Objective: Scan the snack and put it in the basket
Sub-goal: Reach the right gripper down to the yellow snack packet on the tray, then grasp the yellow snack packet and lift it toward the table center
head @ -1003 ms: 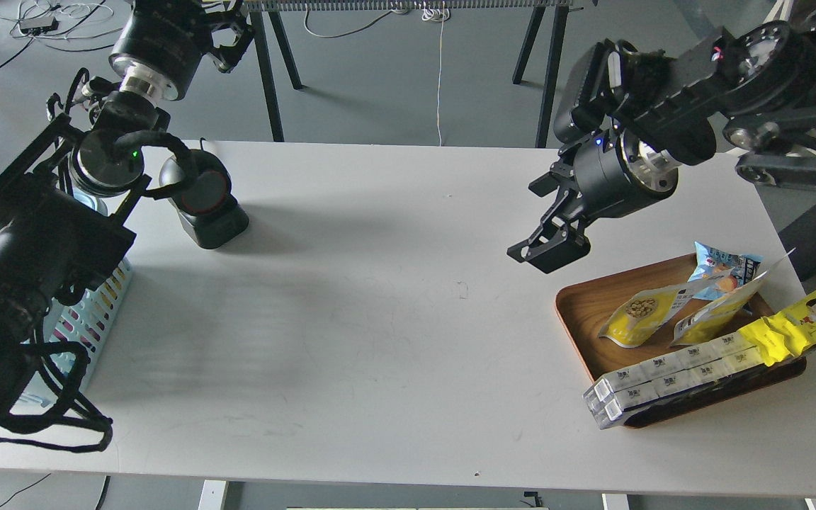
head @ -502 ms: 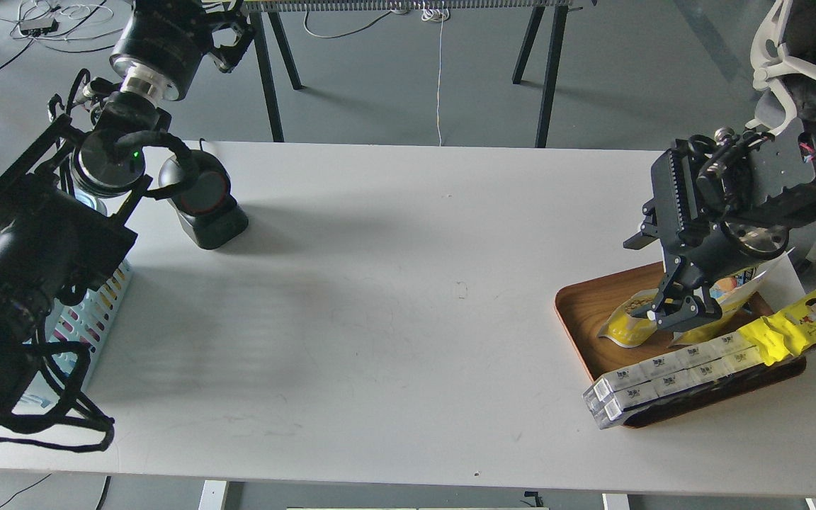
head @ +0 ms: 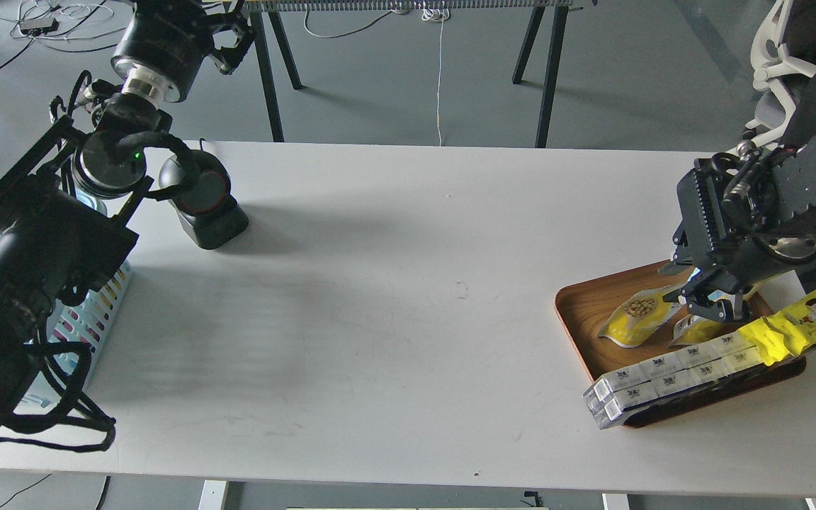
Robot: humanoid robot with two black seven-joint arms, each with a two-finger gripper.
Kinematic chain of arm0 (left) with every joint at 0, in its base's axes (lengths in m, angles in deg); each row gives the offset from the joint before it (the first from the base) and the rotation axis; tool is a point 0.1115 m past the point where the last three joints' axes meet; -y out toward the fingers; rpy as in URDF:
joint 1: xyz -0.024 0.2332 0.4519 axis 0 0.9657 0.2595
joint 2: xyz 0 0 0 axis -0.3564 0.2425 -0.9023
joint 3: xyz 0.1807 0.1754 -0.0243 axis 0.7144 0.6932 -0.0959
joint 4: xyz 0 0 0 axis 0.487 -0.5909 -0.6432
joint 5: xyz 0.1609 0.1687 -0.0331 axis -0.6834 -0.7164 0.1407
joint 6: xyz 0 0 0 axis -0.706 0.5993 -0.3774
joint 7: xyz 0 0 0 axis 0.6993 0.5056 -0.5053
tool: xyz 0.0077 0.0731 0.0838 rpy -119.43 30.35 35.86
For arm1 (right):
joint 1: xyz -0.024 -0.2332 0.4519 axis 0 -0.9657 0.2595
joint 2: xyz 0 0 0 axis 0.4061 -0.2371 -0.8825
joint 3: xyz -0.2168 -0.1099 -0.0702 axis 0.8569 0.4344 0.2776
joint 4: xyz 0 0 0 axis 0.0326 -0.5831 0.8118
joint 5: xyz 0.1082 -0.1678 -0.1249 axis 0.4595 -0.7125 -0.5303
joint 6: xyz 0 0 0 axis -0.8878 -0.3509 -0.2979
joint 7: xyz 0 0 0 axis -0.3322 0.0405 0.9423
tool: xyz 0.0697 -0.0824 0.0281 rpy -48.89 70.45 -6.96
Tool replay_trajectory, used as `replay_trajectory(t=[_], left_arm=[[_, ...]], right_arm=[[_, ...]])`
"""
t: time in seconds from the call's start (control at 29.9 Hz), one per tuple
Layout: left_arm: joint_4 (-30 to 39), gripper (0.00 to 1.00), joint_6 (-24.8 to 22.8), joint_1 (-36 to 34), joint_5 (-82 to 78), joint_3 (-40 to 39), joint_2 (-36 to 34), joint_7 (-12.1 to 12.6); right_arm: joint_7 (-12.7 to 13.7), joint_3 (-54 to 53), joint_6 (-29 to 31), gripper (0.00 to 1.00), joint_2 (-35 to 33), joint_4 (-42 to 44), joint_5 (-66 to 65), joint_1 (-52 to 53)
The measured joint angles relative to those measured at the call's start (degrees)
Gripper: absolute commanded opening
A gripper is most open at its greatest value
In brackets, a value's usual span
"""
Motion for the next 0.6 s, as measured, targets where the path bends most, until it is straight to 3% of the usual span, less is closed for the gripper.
replay_trajectory(t=[0.2,0.27,0.6], left_arm=[[0.00,0.99,0.06,0.00,0.01,-0.02,-0.02,0.00],[0.00,0.99,0.06,0.00,0.01,-0.02,-0.02,0.00],[-0.09,0.99,0.06,0.00,0.01,-0.02,0.00,0.00]], right_arm=[[0.00,0.29,-0.04,0.04,-0.03,2.52,-0.13,-1.89],[0.00,0.28,-0.06,0.00,0.01,2.94,-0.17,-2.04],[0.00,-0.18,-0.86,0.00,-0.10,3.76,1.00,-2.07]])
